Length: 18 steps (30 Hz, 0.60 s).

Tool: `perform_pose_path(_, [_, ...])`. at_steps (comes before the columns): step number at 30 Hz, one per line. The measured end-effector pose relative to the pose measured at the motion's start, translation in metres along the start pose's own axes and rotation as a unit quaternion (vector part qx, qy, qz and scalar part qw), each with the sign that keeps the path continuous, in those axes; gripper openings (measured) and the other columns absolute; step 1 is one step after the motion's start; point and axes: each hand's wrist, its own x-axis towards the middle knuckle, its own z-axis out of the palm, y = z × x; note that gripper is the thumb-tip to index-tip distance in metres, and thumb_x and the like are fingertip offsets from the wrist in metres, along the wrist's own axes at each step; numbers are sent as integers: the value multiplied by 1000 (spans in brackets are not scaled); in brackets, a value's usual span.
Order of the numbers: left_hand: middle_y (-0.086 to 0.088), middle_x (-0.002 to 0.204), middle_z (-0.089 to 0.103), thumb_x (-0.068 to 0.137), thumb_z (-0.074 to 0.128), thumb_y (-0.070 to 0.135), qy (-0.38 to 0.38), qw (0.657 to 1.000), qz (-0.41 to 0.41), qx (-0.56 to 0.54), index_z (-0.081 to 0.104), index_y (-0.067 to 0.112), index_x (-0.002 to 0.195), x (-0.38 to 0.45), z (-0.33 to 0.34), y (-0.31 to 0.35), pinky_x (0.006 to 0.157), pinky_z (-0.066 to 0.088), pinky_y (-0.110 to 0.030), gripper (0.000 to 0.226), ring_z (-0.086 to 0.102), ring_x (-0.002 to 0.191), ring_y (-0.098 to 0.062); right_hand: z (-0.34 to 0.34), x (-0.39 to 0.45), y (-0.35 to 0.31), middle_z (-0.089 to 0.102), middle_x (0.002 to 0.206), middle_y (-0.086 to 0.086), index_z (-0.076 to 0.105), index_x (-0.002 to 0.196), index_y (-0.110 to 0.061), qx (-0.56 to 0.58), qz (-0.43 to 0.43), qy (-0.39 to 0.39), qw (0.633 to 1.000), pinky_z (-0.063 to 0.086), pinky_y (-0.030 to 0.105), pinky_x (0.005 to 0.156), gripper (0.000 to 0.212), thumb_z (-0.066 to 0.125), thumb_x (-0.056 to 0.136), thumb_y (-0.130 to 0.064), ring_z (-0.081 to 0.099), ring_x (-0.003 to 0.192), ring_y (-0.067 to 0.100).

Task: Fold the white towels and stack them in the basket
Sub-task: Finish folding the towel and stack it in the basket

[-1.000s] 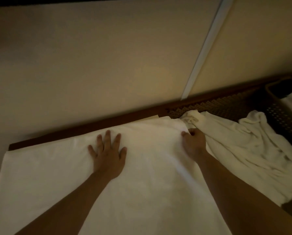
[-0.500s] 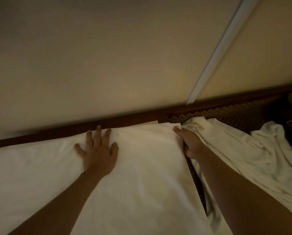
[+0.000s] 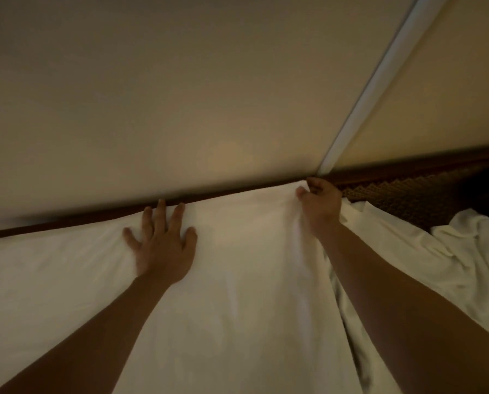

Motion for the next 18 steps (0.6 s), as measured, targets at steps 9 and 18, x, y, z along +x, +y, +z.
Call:
perform_pose_path(9, [9, 168, 13, 95, 24, 58, 61, 983, 106, -138, 36, 38, 152, -13, -21, -34, 122, -4, -59, 62, 3, 156, -17, 41, -39, -26, 39, 153, 10, 49, 138, -18, -372, -163, 70, 911, 30, 58, 105, 51, 61, 90, -29, 35, 139, 36])
perform_pose_path(18, [13, 168, -14, 88, 4, 79, 0, 998, -49, 26, -5, 49, 157, -21, -21, -186, 117, 1, -67, 76, -8, 156, -19, 91, -130, 11, -9, 169, -1, 1, 161, -34, -522, -249, -173, 797, -5, 63, 120, 70, 15, 99, -64, -12, 155, 31])
